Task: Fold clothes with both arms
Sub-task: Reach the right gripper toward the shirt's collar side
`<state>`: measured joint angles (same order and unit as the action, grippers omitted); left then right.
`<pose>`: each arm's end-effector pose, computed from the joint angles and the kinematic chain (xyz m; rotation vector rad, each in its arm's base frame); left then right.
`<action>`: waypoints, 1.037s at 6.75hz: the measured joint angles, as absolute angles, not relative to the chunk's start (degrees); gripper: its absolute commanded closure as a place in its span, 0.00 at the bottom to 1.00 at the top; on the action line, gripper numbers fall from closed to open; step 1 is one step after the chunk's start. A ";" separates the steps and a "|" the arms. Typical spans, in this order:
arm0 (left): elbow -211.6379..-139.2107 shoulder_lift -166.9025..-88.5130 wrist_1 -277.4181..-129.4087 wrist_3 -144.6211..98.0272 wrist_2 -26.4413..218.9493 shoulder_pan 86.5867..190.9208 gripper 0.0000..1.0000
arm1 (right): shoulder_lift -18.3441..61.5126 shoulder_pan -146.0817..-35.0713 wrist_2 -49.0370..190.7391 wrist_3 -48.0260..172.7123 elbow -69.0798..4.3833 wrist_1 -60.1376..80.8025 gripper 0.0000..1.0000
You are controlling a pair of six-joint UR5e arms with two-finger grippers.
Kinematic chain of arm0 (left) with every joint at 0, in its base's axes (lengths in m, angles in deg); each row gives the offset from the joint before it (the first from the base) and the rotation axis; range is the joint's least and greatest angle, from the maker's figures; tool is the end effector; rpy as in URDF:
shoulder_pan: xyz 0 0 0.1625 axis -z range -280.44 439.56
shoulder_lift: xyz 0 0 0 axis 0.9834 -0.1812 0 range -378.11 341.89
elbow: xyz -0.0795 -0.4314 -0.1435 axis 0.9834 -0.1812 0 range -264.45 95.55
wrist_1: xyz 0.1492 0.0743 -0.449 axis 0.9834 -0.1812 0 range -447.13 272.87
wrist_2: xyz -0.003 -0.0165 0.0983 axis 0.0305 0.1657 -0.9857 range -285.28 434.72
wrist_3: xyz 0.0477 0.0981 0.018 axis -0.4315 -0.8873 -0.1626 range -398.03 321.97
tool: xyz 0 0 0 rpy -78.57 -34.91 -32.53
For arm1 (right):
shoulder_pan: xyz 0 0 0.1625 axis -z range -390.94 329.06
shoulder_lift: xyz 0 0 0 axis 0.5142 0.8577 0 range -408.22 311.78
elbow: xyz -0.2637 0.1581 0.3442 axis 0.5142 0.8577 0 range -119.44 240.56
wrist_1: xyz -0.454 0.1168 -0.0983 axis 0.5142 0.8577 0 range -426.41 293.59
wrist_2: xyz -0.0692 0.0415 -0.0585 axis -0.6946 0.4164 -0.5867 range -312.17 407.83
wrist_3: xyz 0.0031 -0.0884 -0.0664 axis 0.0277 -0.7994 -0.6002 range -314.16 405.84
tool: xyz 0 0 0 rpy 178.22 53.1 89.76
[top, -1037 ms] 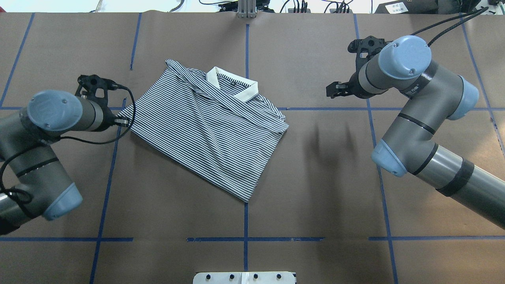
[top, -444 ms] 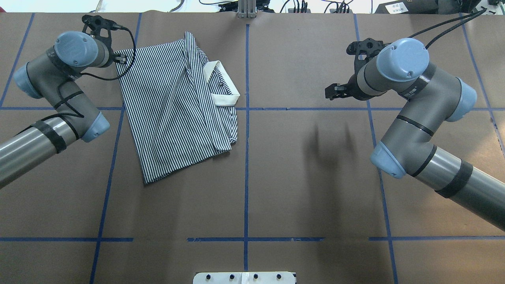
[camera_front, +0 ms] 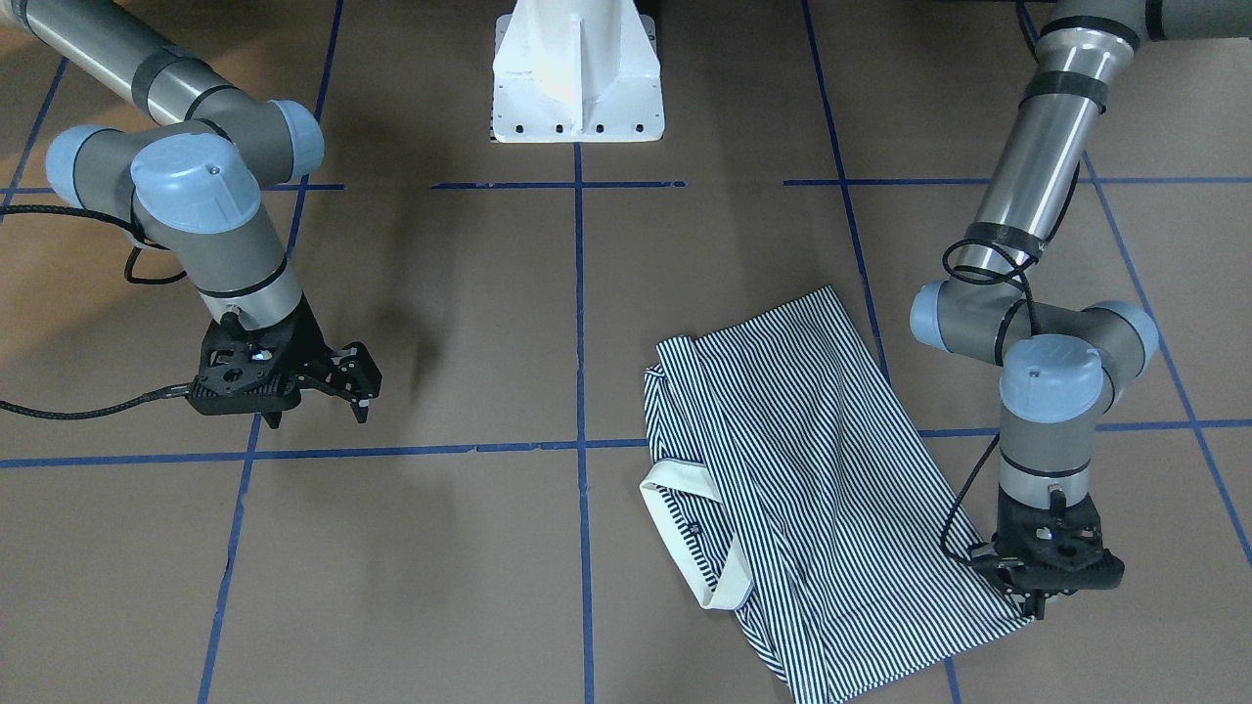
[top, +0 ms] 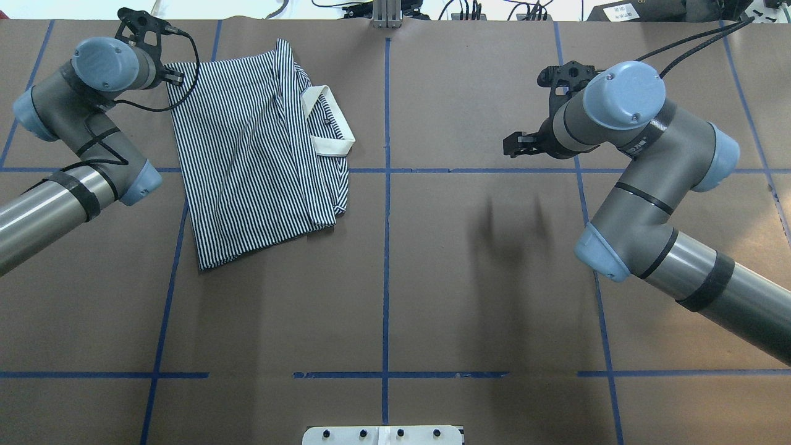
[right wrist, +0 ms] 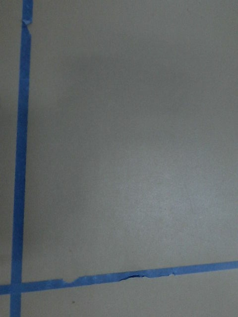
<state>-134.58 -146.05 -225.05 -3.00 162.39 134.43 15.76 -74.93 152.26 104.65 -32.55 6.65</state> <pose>0.4007 -0.8090 0.5471 0.6787 0.4297 -0.0147 -0.4666 -0.5973 0.3559 0.2990 -0.7790 0.1090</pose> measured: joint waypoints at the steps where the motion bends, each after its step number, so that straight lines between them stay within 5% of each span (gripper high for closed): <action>1: -136.32 -145.22 -225.21 -7.81 164.38 136.21 0.00 | 13.63 -73.57 151.70 107.36 -31.41 6.68 0.01; 7: -144.43 -140.60 -225.47 -13.29 174.32 139.05 0.00 | -14.78 -62.75 135.83 139.79 -5.21 4.28 0.19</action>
